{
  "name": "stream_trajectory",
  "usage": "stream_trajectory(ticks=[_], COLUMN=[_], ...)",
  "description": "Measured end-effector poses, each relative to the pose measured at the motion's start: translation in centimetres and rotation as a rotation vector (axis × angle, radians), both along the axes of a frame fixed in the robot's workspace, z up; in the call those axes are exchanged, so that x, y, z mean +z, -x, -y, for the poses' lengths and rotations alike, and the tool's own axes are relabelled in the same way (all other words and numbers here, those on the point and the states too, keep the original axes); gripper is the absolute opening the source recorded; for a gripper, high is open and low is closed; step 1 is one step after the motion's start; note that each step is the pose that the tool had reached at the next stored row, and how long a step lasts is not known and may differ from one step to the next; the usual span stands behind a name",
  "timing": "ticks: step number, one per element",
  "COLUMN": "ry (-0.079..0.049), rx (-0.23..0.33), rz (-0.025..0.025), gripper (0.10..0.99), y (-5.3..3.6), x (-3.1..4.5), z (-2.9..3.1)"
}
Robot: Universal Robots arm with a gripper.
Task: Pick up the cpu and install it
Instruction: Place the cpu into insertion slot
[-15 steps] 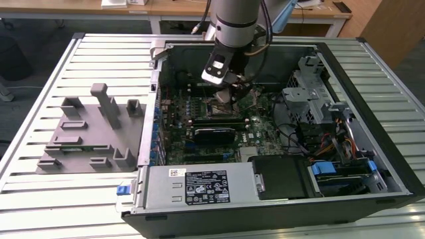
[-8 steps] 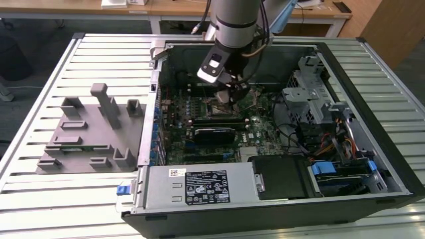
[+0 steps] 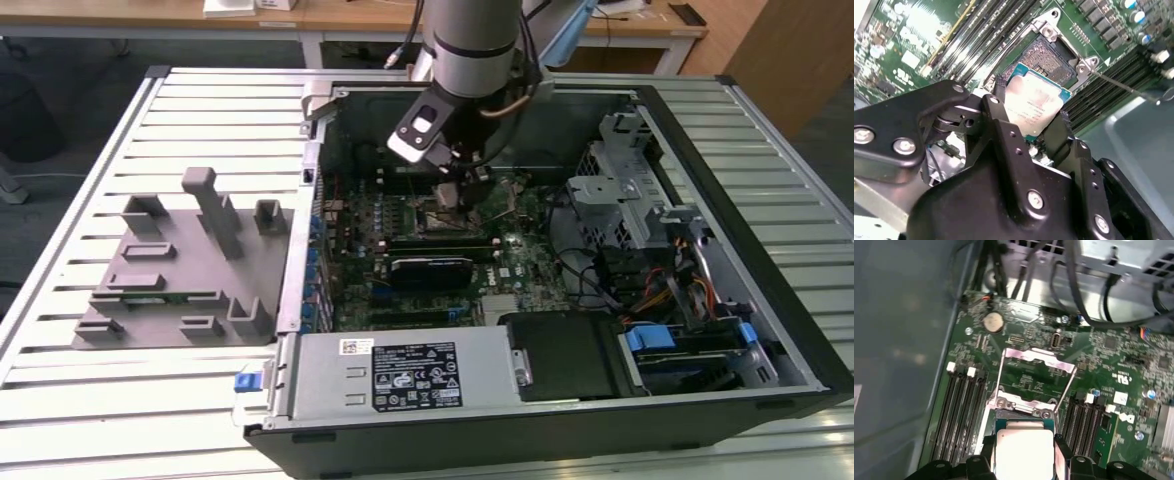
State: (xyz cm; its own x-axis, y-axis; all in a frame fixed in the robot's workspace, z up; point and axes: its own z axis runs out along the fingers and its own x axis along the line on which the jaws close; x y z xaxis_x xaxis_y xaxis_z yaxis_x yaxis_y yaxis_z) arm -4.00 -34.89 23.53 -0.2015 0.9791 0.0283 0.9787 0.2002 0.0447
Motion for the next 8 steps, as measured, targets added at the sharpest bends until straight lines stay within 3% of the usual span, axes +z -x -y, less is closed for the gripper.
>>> stream_trajectory(ticks=[8], ry=[0.000], rx=[-0.146], rz=[0.0000], gripper=[0.545], y=[0.00], x=[-0.16], z=[0.00])
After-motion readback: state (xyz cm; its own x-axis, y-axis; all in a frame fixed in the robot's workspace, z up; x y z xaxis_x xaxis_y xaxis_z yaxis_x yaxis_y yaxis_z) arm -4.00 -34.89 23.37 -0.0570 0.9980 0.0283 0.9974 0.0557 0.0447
